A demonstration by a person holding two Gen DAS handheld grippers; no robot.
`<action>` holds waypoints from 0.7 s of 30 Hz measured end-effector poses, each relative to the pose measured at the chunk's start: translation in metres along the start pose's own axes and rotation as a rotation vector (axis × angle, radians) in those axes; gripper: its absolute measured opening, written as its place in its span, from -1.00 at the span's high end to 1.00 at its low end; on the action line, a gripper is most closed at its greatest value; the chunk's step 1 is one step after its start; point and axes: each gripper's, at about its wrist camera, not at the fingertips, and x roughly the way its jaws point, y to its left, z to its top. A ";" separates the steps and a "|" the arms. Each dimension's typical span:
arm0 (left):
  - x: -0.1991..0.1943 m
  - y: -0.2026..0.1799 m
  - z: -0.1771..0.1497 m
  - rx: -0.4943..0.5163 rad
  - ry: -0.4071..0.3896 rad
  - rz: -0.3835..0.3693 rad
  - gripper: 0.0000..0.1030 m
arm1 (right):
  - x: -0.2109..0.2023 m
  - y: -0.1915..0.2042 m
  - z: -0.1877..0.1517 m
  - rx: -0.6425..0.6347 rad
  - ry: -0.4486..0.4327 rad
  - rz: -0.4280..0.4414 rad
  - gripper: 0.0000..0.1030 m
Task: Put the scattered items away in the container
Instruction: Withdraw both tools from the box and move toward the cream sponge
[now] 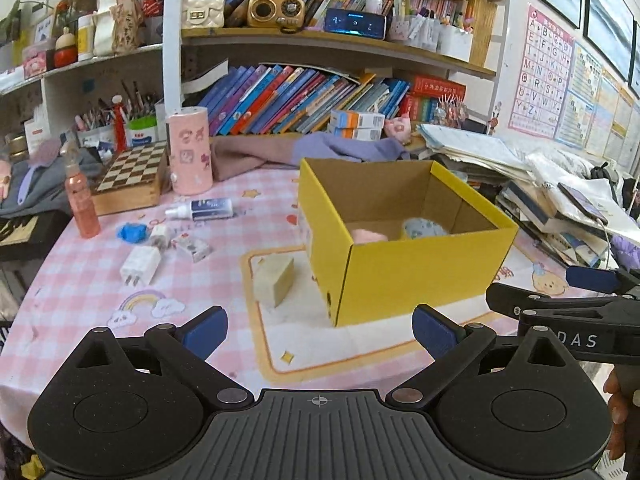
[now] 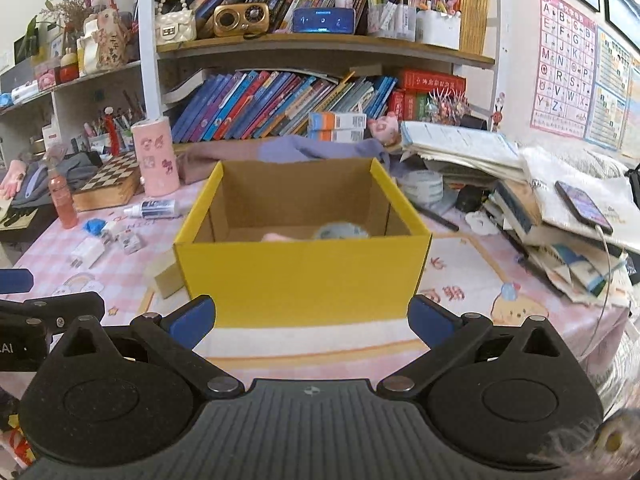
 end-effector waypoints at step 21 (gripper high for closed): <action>-0.023 0.054 -0.044 -0.083 0.102 0.066 -0.95 | -0.001 0.063 -0.027 -0.044 0.130 0.072 -1.00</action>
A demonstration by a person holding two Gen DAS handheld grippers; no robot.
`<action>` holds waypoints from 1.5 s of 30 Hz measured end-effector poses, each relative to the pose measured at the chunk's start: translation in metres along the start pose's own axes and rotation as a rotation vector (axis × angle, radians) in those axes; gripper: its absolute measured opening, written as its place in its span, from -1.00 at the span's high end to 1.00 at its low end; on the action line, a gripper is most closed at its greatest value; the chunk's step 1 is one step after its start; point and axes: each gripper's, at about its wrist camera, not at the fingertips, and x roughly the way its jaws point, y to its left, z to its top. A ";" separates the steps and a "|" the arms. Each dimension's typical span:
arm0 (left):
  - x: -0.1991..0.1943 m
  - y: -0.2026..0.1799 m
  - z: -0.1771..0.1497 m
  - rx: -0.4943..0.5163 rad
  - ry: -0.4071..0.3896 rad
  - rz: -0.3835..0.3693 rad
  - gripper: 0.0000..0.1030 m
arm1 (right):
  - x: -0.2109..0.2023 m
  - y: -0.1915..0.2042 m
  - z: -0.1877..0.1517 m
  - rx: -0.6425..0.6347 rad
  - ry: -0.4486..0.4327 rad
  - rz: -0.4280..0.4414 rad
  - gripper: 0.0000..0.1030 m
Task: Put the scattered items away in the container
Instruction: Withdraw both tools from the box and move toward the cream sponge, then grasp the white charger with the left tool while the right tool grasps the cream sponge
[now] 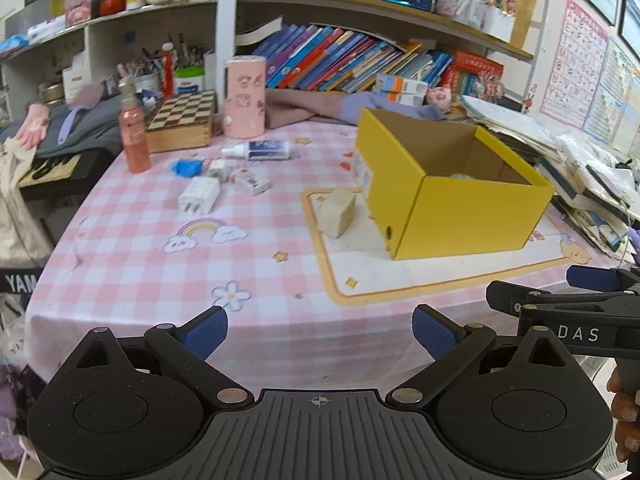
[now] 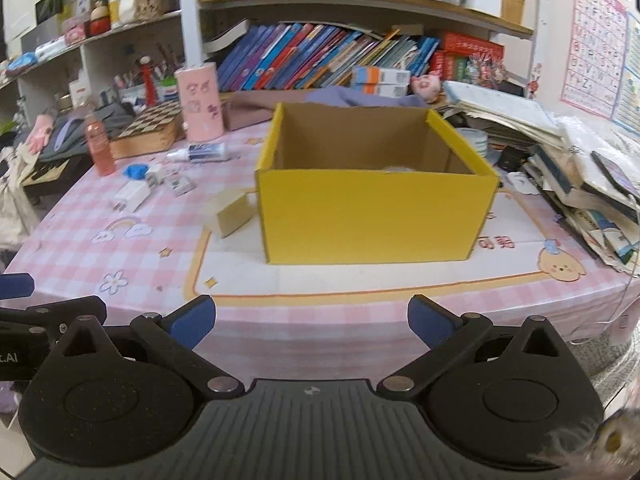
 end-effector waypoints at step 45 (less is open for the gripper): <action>0.061 0.098 0.039 -0.034 -0.011 0.195 -0.94 | 0.106 0.101 0.076 -0.113 -0.003 0.120 -0.43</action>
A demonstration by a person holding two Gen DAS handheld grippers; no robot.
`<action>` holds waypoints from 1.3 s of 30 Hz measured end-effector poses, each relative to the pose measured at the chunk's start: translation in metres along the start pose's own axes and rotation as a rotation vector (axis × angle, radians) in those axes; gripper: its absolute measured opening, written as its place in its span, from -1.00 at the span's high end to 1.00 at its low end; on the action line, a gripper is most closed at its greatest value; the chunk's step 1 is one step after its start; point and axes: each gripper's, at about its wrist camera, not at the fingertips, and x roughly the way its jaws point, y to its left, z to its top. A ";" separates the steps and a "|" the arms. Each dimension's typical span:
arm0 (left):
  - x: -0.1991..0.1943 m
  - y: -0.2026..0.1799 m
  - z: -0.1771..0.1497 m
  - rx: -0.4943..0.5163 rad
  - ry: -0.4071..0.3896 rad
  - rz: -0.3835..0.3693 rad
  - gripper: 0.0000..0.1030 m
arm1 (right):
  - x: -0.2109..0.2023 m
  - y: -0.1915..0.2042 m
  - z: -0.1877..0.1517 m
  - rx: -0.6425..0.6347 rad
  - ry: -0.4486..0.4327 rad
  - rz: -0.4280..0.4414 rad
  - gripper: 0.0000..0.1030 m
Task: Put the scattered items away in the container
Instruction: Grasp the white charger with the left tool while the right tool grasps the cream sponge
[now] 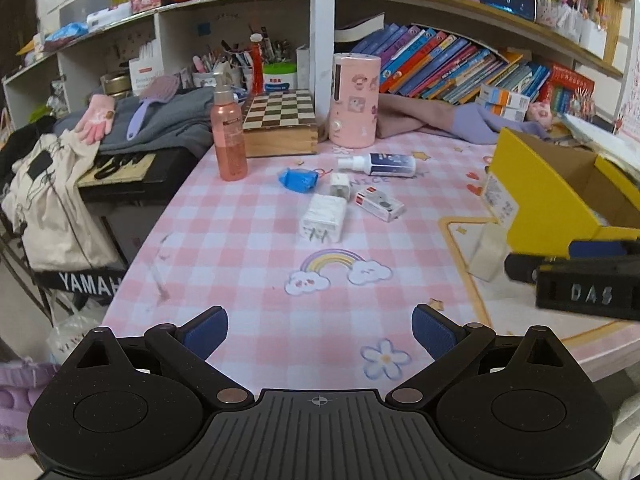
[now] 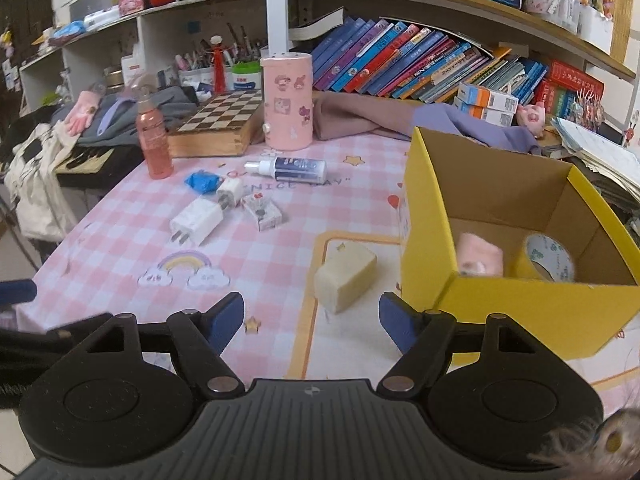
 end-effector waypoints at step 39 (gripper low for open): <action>0.168 0.009 0.072 0.163 0.080 -0.181 0.06 | 0.141 0.005 0.034 0.274 0.227 -0.299 -0.10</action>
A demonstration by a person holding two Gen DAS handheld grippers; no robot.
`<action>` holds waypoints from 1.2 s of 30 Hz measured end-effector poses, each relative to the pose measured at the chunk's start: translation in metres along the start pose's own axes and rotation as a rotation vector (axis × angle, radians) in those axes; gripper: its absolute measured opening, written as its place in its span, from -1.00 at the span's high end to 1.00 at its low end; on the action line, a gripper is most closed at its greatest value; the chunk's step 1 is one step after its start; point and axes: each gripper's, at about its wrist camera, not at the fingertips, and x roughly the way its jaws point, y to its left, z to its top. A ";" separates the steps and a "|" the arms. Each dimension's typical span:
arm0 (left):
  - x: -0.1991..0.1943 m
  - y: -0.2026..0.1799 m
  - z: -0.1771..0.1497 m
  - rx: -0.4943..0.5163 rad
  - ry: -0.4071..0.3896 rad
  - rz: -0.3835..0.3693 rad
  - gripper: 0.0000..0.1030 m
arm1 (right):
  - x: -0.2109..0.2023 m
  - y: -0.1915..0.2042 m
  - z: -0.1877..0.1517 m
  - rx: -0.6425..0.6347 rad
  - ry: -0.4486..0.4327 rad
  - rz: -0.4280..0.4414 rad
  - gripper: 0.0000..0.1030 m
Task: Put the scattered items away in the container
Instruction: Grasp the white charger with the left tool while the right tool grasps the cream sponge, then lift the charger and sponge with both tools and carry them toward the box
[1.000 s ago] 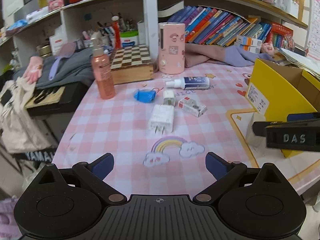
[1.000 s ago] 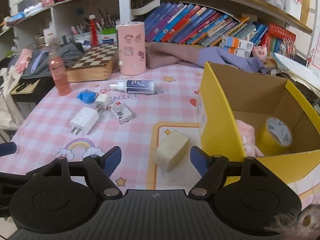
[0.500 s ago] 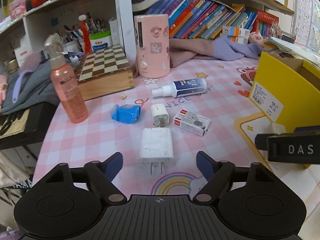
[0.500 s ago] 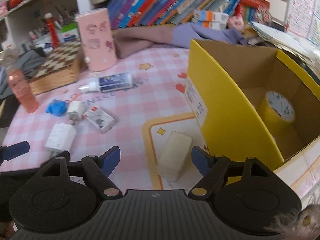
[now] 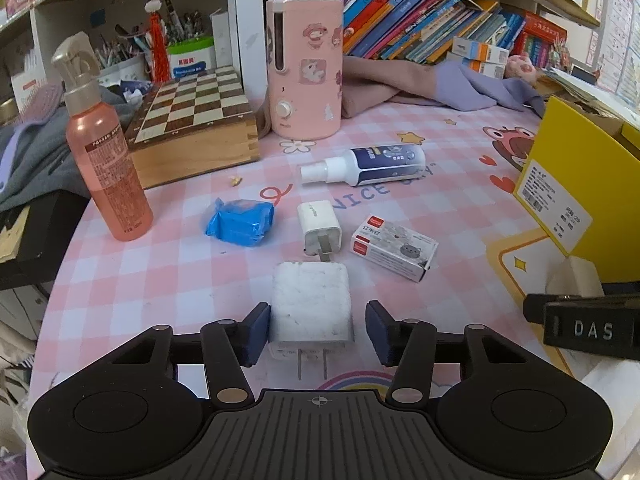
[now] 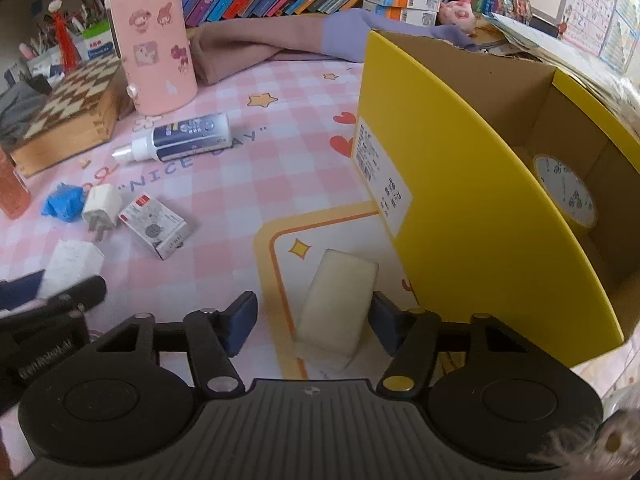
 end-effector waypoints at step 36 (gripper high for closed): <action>-0.136 -0.014 -0.034 -0.230 -0.165 0.047 0.19 | -0.106 -0.045 -0.008 -0.259 -0.208 0.327 0.51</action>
